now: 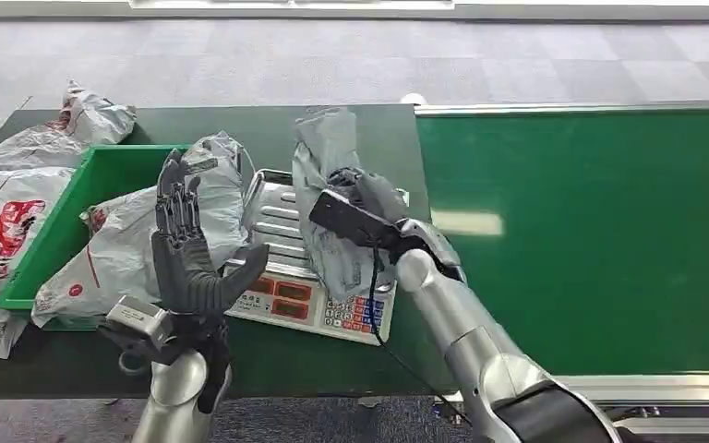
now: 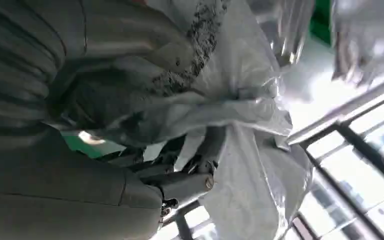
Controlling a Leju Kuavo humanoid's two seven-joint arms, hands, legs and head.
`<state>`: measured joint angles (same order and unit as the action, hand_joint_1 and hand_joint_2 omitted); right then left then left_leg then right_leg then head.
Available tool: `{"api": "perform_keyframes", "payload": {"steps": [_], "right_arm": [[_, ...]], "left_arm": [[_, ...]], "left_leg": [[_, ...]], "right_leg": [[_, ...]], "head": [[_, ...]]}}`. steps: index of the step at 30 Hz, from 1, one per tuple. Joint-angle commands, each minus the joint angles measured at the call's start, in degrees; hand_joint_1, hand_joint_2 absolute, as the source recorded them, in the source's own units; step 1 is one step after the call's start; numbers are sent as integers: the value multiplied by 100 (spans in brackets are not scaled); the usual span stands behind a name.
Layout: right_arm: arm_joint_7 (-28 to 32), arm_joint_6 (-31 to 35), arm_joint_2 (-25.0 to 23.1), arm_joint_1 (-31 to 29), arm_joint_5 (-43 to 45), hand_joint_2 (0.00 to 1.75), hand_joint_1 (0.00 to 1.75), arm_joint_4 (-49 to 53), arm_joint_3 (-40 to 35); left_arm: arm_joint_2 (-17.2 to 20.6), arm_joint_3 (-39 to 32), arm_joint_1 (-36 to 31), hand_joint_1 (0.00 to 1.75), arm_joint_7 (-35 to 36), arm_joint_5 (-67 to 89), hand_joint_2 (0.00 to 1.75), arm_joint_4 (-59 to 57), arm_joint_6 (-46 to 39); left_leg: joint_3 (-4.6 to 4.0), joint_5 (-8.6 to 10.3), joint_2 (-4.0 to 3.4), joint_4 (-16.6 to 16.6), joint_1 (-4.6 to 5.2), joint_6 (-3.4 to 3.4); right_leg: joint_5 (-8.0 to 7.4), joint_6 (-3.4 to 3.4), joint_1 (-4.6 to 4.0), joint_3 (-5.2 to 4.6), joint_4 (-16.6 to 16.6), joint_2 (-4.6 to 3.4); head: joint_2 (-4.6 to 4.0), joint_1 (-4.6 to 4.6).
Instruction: Moved the parcel from conveyor to table for the left to box.
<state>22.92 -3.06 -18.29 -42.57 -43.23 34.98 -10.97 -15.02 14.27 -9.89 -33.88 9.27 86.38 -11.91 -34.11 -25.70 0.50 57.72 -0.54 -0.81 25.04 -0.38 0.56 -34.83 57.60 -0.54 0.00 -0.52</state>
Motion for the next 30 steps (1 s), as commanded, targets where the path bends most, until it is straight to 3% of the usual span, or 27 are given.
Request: {"api": "perform_keyframes", "payload": {"steps": [1, 23, 25, 26, 28, 30], "right_arm": [[247, -108, 313, -357, -60, 175, 0, -812, -420], [123, 96, 354, -344, -118, 175, 0, -680, -396], [-119, 932, 356, -245, -233, 175, 0, -219, -249], [-267, 1806, 321, -65, -357, 175, 0, 351, -77], [-442, 3087, 251, 559, -588, 175, 0, 2156, 149], [-457, 3861, 328, 1166, -870, 175, 0, 3704, 183]], "left_arm": [[169, -49, -175, 0, 34, 28, 175, -240, 72], [175, -68, -139, 0, 37, 27, 175, -128, 62], [152, -140, -39, 0, 38, 71, 175, 82, 20], [140, -168, 41, 0, 46, 107, 175, 213, -9], [129, -150, 137, 0, 83, 142, 175, 368, -33], [84, -35, 49, 0, 144, 106, 175, 178, -2]], "left_leg": [[16, -1, 4, -10, 2, 3], [20, -2, -4, -15, 2, 5], [11, -2, -2, -7, 2, 4], [8, -3, -4, -5, 2, 4], [3, -5, -7, -4, 1, 4], [-3, -5, 3, -3, 2, 3]], "right_leg": [[4, 0, 0, 19, -10, 11], [2, 2, 0, 21, -16, 7], [3, 1, 1, 12, -8, 7], [2, 1, 0, 9, -6, 5], [3, 2, 0, 4, -5, 2], [7, 2, 1, 0, -3, 12]], "head": [[0, 2], [0, 2], [0, 2], [0, 2], [0, 2], [0, 2]]}}
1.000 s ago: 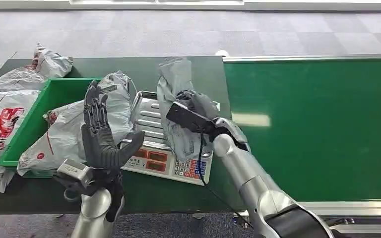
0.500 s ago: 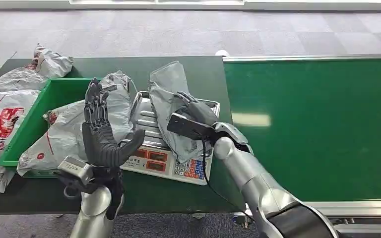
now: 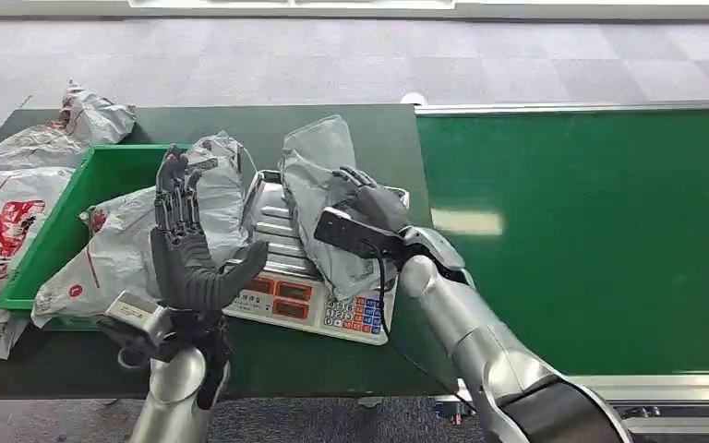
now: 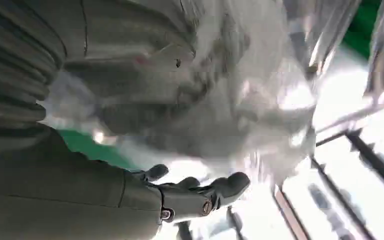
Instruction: Moved the parcel from conveyor to table for the left to box.
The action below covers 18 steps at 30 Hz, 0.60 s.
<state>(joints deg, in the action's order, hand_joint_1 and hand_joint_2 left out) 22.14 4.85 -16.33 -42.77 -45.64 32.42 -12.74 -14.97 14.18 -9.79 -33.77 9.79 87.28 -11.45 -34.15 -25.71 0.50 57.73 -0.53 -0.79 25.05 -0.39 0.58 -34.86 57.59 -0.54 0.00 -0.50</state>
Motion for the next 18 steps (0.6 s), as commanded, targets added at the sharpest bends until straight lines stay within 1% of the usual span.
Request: {"api": "perform_keyframes", "payload": {"steps": [1, 2, 3, 4, 7, 9, 10, 18], "right_arm": [[-237, 3441, 137, 1375, -706, 175, 0, 4369, 403], [-143, 3515, 104, 1538, -817, 175, 0, 4653, 471], [148, 3515, -83, 1714, -937, 0, 0, 4961, 760], [271, 3515, -190, 1801, -990, 0, 0, 5018, 901], [563, 3515, -367, 1907, -1024, 0, 0, 4964, 1176], [563, 3515, -367, 1907, -1024, 0, 0, 4964, 1176], [683, 3515, -367, 1868, -887, 0, 0, 4804, 1232], [767, 3515, -367, 1859, -820, 0, 0, 4478, 1363]], "left_arm": [[71, 26, -28, 0, 138, 44, 175, -40, -48], [65, 67, -78, 0, 135, 29, 175, -165, -42], [64, 109, -130, 0, 134, 29, 175, -301, -48], [63, 123, -145, 0, 131, 28, 175, -378, -55], [70, 139, -139, 0, 86, 25, 175, -506, -82], [70, 139, -139, 0, 86, 25, 175, -506, -82], [91, 135, -116, 0, 72, 12, 175, -523, -88], [163, 167, -109, 0, -12, -37, 175, -721, -150]], "left_leg": [[-3, -1, 16, -3, 1, 1], [2, -3, 19, -3, 0, 1], [-1, 1, 30, -5, 1, 1], [15, -3, 35, -13, -2, 2], [11, -7, 29, -9, 3, 1], [14, -7, 26, -10, 0, 0], [11, -9, 22, -7, 1, -3], [13, -9, 5, -7, 1, -3]], "right_leg": [[8, 2, 0, 1, -1, 23], [11, 3, -2, 8, -3, 27], [9, 2, 0, 7, -5, 33], [14, 4, -4, 25, -15, 41], [15, -1, 1, 14, -8, 33], [13, 1, -2, 18, -13, 33], [13, 1, -1, 12, -8, 27], [7, -2, 0, 10, -8, 13]], "head": [[0, -2], [0, 2], [0, 0], [0, 0], [0, 0], [0, 0], [0, 0], [0, 0]]}}
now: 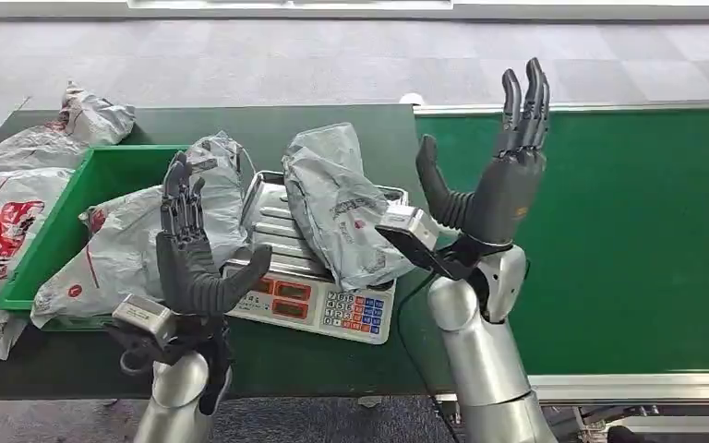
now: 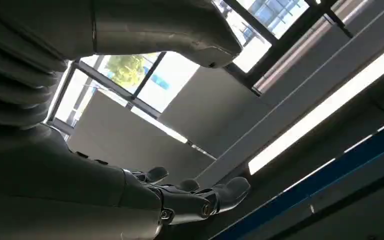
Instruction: Moved the parcel from conveyor to table for the left to box.
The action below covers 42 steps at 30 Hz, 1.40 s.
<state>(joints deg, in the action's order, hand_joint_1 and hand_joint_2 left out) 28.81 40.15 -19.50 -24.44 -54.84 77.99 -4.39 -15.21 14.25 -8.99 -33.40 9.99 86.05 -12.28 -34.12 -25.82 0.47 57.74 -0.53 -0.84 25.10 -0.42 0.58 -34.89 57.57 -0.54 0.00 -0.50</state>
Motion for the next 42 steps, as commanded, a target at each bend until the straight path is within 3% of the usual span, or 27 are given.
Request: {"api": "perform_keyframes", "payload": {"steps": [1, 6, 9, 10, 14, 19, 23, 30, 37, 38, 39, 42], "right_arm": [[107, -15, -50, 25, 111, 0, 0, -75, 540], [271, -15, -50, 169, 244, 0, 0, 390, 647], [573, -15, -50, 674, 793, 0, 0, 1801, 686], [765, -15, -50, 920, 1186, 175, 0, 2297, 593], [1093, -15, -50, 1508, 1574, 175, 0, 3212, 26], [1119, -15, -50, 1463, 1644, 175, 0, 3221, -479], [1119, -15, -50, 1407, 1647, 175, 0, 3177, -562], [1119, -15, -50, 1297, 1782, 175, 0, 2920, -961], [1119, -15, -50, 1212, 1833, 175, 0, 2835, -1028], [1119, -15, -50, 1200, 1827, 175, 0, 2817, -1025], [1119, -15, -50, 1171, 1854, 175, 0, 2774, -1026], [1119, -15, -50, 1089, 1879, 175, 0, 2674, -1017]], "left_arm": [[187, 164, -182, 0, -53, -58, 175, -602, -70], [206, 184, -207, 0, -60, -62, 175, -635, -80], [311, 174, -570, 0, 387, 502, 175, -1241, -267], [340, 136, -908, 0, 595, 854, 175, -1790, -380], [356, 6, -2328, 0, 1123, 2280, 175, -4065, -892], [240, 179, -3291, 0, 1408, 3311, 175, -5746, -921], [213, 432, -3415, 0, 1675, 3736, 175, -6049, -866], [326, 1136, -3715, 0, 2329, 4833, 175, -6851, 132], [365, 1673, -3768, 0, 2351, 5395, 175, -7068, 842], [373, 1738, -3775, 157, 2310, 5456, 175, -7082, 953], [392, 1829, -3778, 175, 2215, 5539, 175, -7088, 1152], [414, 1905, -3765, 175, 1932, 5582, 175, -7097, 1489]], "left_leg": [[18, 4, 12, -16, 0, 3], [21, 3, 16, -17, 1, 4], [8, 3, 23, -9, 1, 4], [1, 7, 37, -7, 3, 3], [0, 14, 70, -11, 2, 2], [1, 11, 33, -8, 2, 2], [9, 13, 10, -8, 0, 3], [18, 10, -7, -11, 0, 4], [15, 11, -10, -9, -1, 3], [23, 11, -14, -16, -1, 3], [21, 11, -9, -12, 0, 4], [29, 10, -6, -10, -1, 6]], "right_leg": [[2, 2, -2, 25, -16, 22], [6, 2, -1, 28, -15, 27], [8, 2, -1, 18, -7, 32], [10, 1, 2, 13, -3, 45], [11, 2, 0, 21, -8, 76], [-1, 3, 1, 12, -6, 38], [-11, 3, -1, 12, -8, 20], [-12, 6, -2, 17, -11, 5], [-14, 6, -2, 16, -9, 0], [-15, 7, -3, 24, -16, -2], [-15, 5, -2, 25, -12, 0], [-12, 2, -1, 37, -10, 3]], "head": [[0, 2], [0, 0], [0, 2], [0, -2], [0, 2], [0, 0], [0, 0], [0, 0], [0, 0], [0, 0], [0, -2], [0, 0]]}}
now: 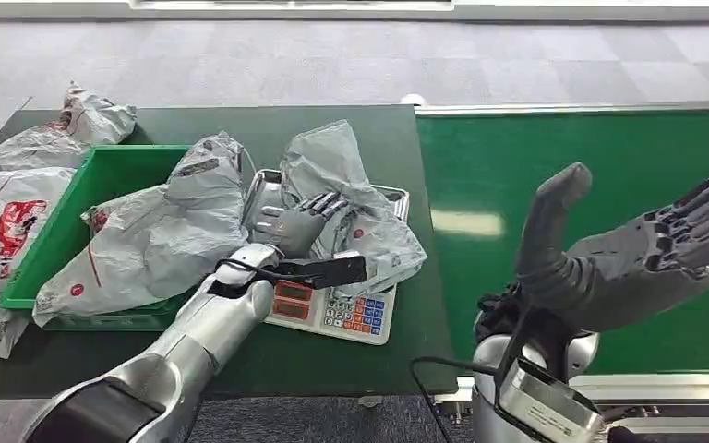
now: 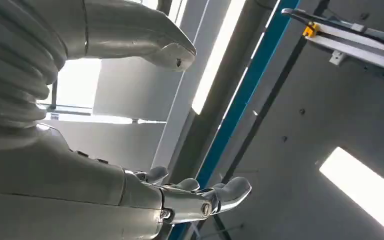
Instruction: Moved the parcel from conveyor to table for the left to box.
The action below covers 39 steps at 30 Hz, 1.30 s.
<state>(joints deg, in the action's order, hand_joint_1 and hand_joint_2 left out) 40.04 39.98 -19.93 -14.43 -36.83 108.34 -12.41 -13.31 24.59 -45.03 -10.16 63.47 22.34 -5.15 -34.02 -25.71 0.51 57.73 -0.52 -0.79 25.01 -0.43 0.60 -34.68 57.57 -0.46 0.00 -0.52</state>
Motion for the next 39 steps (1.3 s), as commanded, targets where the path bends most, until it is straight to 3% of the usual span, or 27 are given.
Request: {"api": "perform_keyframes", "payload": {"steps": [1, 10, 17, 19, 25, 27, 28, 29, 30, 31, 32, 34, 38, 39], "right_arm": [[-4, 2, -7, 86, 69, 175, 0, -352, -212], [-4, 2, -7, 92, 10, 175, 0, -342, -194], [-4, 2, -7, 113, -194, 175, 0, -187, -69], [-4, 2, -7, 156, -226, 175, 0, -100, -10], [-4, 2, -7, 156, -226, 175, 0, -100, -10], [-4, 2, -7, 212, -257, 175, 0, 7, 47], [-4, 2, -7, 260, -272, 175, 0, 101, 130], [-4, 2, -7, 284, -251, 175, 0, 104, 141], [-4, 2, -7, 301, -240, 175, 0, 51, 159], [-4, 2, -7, 272, -199, 175, 0, -33, 158], [-4, 2, -7, 254, -182, 175, 0, -70, 157], [-4, 2, -7, 230, -101, 175, 0, -186, 148], [-4, 2, -7, 255, -29, 175, 0, -322, 119], [-4, 2, -7, 255, -29, 175, 0, -322, 119]], "left_arm": [[216, 864, -165, 175, -424, 229, 175, -719, 808], [201, 838, -194, 175, -461, 219, 175, -697, 790], [109, 619, -393, 175, -542, 101, 175, -596, 372], [103, 351, -382, 175, -590, -98, 175, -451, -261], [103, 351, -382, 175, -590, -98, 175, -451, -261], [99, -183, -338, 175, -723, -529, 175, -234, -1334], [32, -944, -307, 175, -949, -1157, 175, 37, -2857], [7, -1335, -314, 175, -1205, -1597, 175, 180, -3233], [103, -2308, -123, 175, -1330, -1451, 175, 1157, -3485], [-46, -3407, 33, 175, -1671, -1134, 175, 1852, -3485], [-107, -3913, 68, 175, -1879, -948, 175, 2162, -3485], [-373, -5641, -2, 175, -2953, -591, 175, 2907, -3485], [-343, -5624, 594, 175, -2984, -835, 175, 4757, -3485], [-343, -5624, 594, 175, -2984, -835, 175, 4757, -3485]], "left_leg": [[25, 4, -13, -18, -1, 2], [37, 2, -7, -13, 0, 9], [43, 6, -6, -22, 0, 8], [32, 2, 3, -6, -1, 7], [24, 3, 4, -5, -3, 7], [24, 3, 1, -7, -2, 8], [26, 4, 0, -11, -2, 8], [20, 3, 4, -5, -3, 7], [21, 5, 4, -10, -3, 8], [19, 5, 4, -10, -4, 8], [6, 3, -3, -1, -6, 6], [0, -1, -14, -1, -9, 7], [22, 0, -57, -14, -7, 2], [24, -1, -56, -18, -6, 3]], "right_leg": [[-7, 3, -3, 24, -18, -4], [0, -5, 1, 41, -13, 5], [-3, -3, -1, 43, -21, 10], [3, -3, -3, 33, -7, 15], [3, -4, -4, 25, -8, 16], [2, -4, -3, 25, -9, 14], [2, -3, -3, 27, -13, 15], [3, -3, -4, 23, -8, 18], [2, -3, -4, 25, -14, 19], [2, -2, -5, 22, -13, 20], [0, -1, -6, 6, -5, 12], [-4, 2, -10, 0, -5, 3], [-10, 7, -10, -1, -13, -40], [-8, 6, -9, 1, -16, -43]], "head": [[0, 2], [0, 2], [0, 2], [0, 2], [0, 4], [0, 2], [0, 2], [0, 4], [0, 2], [0, 2], [0, 4], [0, 2], [0, 0], [0, 7]]}}
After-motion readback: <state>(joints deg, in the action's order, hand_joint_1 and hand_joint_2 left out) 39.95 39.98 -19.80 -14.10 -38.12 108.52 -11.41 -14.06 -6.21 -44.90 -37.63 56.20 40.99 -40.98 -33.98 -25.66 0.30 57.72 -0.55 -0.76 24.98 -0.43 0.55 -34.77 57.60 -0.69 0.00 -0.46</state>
